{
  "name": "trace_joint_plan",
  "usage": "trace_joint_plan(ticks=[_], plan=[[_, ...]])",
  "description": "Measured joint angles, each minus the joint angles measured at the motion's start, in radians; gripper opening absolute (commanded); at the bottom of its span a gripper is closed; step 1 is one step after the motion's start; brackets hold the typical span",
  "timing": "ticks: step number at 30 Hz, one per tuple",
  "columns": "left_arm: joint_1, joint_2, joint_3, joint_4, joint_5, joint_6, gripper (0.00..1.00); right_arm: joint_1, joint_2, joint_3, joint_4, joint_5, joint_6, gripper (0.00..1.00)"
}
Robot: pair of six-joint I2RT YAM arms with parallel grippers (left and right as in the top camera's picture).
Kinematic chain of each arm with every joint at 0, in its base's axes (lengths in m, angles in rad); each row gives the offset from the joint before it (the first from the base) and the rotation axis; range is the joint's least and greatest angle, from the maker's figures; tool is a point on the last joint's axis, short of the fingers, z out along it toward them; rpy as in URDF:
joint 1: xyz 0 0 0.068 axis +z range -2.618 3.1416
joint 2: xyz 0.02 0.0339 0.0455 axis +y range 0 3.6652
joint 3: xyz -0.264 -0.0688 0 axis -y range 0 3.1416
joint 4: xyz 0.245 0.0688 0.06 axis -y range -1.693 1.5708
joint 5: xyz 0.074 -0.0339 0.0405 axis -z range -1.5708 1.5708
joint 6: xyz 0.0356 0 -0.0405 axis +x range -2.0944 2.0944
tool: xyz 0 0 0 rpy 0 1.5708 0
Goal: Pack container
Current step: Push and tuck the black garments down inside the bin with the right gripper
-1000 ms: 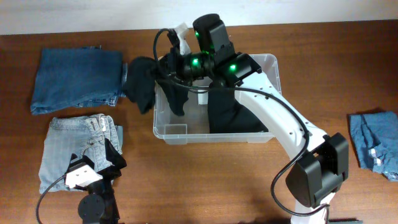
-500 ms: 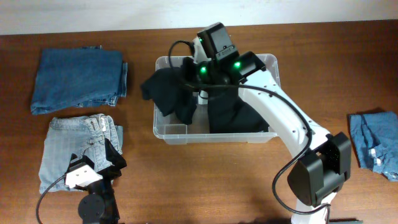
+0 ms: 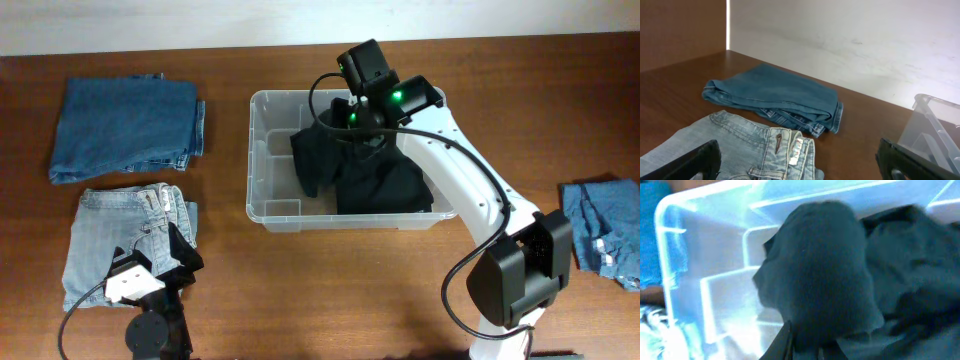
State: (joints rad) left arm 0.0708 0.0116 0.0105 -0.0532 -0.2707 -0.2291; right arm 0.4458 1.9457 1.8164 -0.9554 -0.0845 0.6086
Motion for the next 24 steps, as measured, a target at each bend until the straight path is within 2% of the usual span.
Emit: trace_joint_plan(ticks=[2,4,7,8,9,11,13,17,24], plan=[[0.0,0.0,0.0,0.0,0.0,0.0,0.99,0.0,0.0,-0.001,0.0,0.031,-0.009,0.16],[0.0,0.0,0.0,0.0,0.0,0.0,0.99,0.0,0.0,-0.006,0.001,0.061,-0.017,0.4],[0.0,0.0,0.0,0.0,0.0,0.0,0.99,0.0,0.0,-0.016,0.0,0.092,-0.023,0.88],[0.0,0.0,0.0,0.0,0.0,0.0,0.99,0.0,0.0,-0.018,0.0,0.097,-0.027,0.96],[0.0,0.0,0.0,0.0,0.0,0.0,0.99,0.0,0.002,-0.019,0.0,0.104,-0.038,0.99],[0.0,0.0,0.0,0.0,0.0,0.0,0.99,0.0,0.006,-0.019,0.0,0.112,-0.063,0.98],[0.0,0.0,0.0,0.0,0.0,0.0,0.99,0.0,0.011,-0.019,0.0,0.127,-0.089,0.93],[0.0,0.0,0.0,0.0,0.0,0.0,0.99,0.0,0.013,-0.019,-0.014,0.179,-0.119,0.71],[0.0,0.0,0.0,0.0,0.0,0.0,0.99,-0.003,0.021,-0.018,-0.031,0.259,-0.14,0.53]])
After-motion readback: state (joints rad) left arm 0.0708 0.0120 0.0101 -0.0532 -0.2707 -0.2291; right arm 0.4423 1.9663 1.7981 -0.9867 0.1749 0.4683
